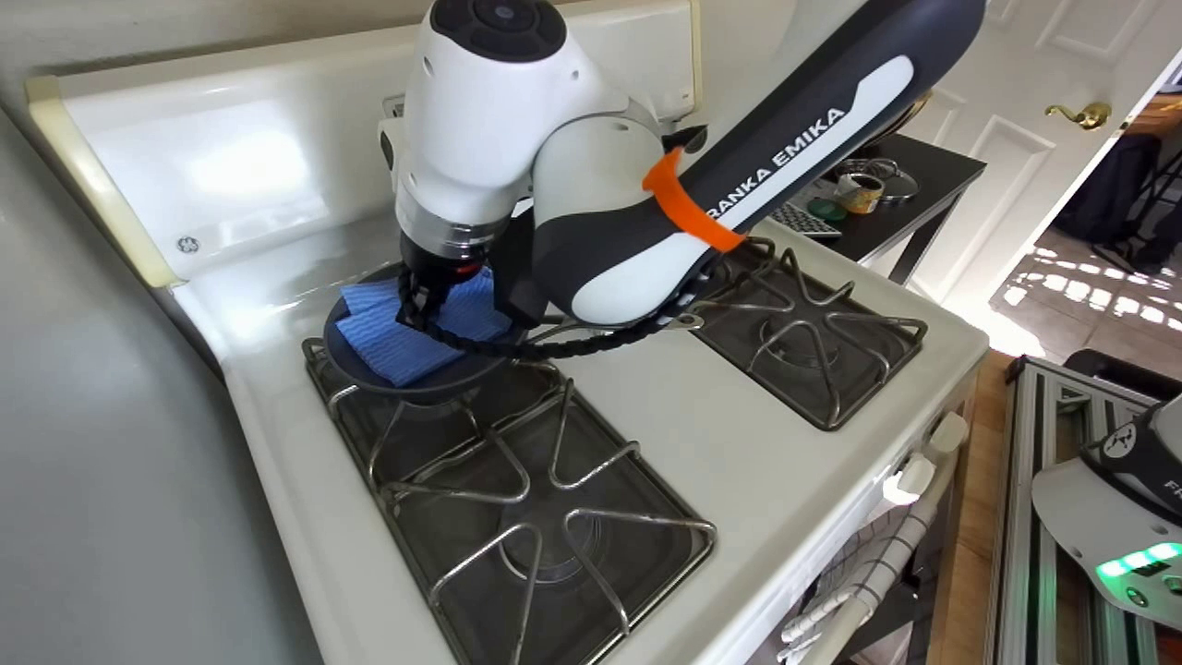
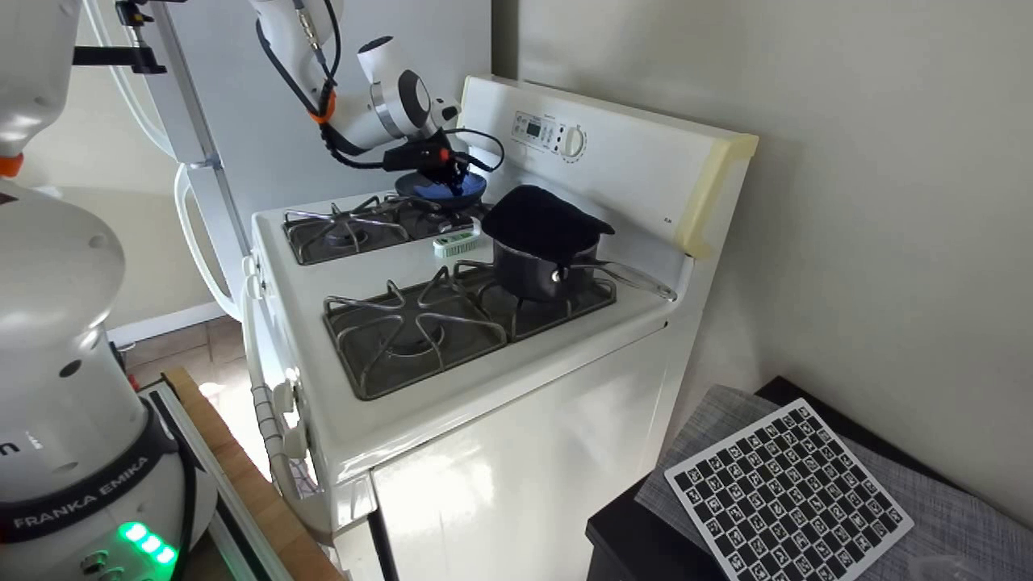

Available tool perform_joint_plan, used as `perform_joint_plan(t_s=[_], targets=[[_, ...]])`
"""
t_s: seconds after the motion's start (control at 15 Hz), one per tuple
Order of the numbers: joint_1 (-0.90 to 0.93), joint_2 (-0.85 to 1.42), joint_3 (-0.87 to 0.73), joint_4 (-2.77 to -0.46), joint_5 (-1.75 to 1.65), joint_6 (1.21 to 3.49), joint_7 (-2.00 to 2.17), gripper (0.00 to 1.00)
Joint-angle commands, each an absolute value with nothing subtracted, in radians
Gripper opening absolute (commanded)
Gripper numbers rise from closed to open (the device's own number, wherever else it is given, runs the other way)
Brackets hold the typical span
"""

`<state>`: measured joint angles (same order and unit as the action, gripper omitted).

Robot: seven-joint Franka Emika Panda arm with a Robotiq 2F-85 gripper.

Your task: Use the white cloth to clean the pan

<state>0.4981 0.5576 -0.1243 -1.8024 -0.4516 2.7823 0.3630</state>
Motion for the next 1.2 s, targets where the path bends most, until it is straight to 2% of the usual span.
perform_joint_plan(t_s=[0.0,0.4,1.13], targets=[[0.505,0.544,-0.114,-1.803,-0.45,2.669,0.354,0.0],[0.457,0.534,-0.028,-1.767,-0.386,2.532,0.342,0.0],[0.413,0.571,0.039,-1.737,-0.242,2.641,0.379,0.0]])
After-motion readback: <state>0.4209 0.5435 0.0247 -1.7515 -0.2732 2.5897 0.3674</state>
